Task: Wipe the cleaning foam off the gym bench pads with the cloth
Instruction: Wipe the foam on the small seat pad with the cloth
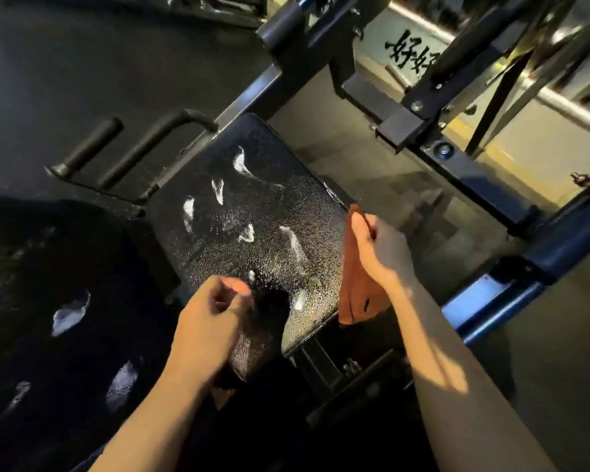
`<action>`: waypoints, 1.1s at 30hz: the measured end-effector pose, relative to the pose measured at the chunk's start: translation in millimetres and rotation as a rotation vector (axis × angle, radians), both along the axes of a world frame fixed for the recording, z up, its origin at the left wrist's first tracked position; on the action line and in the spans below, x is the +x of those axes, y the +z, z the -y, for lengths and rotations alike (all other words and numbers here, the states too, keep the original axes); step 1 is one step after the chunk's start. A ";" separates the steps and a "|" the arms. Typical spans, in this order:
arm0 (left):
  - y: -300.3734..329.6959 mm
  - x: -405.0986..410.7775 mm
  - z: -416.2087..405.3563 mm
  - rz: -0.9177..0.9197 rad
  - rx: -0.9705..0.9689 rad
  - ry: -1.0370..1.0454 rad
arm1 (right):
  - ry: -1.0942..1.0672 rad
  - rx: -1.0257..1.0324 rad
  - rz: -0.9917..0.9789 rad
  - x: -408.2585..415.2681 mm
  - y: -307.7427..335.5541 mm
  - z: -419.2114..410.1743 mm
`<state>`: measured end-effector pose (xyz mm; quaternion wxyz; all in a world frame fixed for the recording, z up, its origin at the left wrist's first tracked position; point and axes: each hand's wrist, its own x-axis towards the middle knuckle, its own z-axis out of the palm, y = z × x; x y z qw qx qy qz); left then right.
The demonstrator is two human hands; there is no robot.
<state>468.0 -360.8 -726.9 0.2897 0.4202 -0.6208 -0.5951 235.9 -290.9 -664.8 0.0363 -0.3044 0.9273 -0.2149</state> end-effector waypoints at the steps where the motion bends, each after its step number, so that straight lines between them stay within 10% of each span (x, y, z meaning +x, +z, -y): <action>1: -0.6 0.3 4.8 -0.018 -0.011 0.014 | -0.005 -0.005 -0.021 0.3 -0.7 -0.3; 14: -39.2 -6.3 1.1 0.014 0.286 0.337 | -0.016 -0.327 -0.188 34.5 -30.3 -30.3; 21: -76.5 -33.0 3.1 -0.124 0.680 0.424 | 0.169 0.351 -0.250 -2.4 10.0 27.4; 33: -98.9 -49.7 16.9 -0.065 0.731 0.439 | 0.416 0.291 -0.154 -40.6 14.6 137.3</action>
